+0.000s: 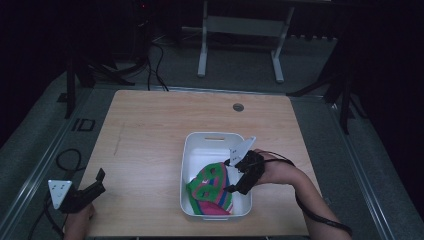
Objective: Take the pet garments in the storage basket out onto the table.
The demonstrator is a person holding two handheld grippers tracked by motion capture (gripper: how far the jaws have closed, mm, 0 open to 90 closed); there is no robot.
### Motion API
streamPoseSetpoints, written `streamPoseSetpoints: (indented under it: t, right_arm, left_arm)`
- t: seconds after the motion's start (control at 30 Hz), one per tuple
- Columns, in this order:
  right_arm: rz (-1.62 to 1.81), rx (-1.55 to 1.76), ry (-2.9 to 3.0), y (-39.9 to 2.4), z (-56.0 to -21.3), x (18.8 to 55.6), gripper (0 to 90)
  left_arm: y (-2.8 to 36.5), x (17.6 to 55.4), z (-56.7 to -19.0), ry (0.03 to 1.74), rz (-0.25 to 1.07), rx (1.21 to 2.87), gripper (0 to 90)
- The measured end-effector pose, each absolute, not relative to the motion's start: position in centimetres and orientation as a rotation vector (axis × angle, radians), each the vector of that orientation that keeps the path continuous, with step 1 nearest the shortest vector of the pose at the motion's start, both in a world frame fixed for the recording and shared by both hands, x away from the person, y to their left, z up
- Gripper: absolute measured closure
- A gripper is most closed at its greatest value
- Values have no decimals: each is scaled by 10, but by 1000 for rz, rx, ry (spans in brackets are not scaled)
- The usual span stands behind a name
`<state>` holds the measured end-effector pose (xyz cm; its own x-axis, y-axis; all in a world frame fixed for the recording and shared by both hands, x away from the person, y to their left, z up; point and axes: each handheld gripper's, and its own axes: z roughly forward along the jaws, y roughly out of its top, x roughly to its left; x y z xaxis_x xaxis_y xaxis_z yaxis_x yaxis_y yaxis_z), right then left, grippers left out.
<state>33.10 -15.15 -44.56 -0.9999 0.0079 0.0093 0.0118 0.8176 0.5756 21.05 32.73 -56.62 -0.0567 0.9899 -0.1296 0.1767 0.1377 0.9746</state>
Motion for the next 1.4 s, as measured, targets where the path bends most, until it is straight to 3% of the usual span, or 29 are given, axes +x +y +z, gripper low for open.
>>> streamPoseSetpoints:
  t: [0.67, 1.17, 1.33, 1.4]
  right_arm:
    - [-815, 102, -2977, -80, -480, 330, 144]
    - [-608, 136, -3017, -54, -520, 320, 151]
    - [-552, 148, -3110, -50, -527, 315, 253]
    - [-547, 172, -3169, -50, -526, 312, 360]
  left_arm:
    - [328, 210, -566, 1436, 1041, 1209, 9]
    - [328, 210, -566, 1436, 1041, 1213, 9]
    - [329, 210, -566, 1434, 1039, 1202, 9]
    - [329, 210, -566, 1434, 1039, 1204, 9]
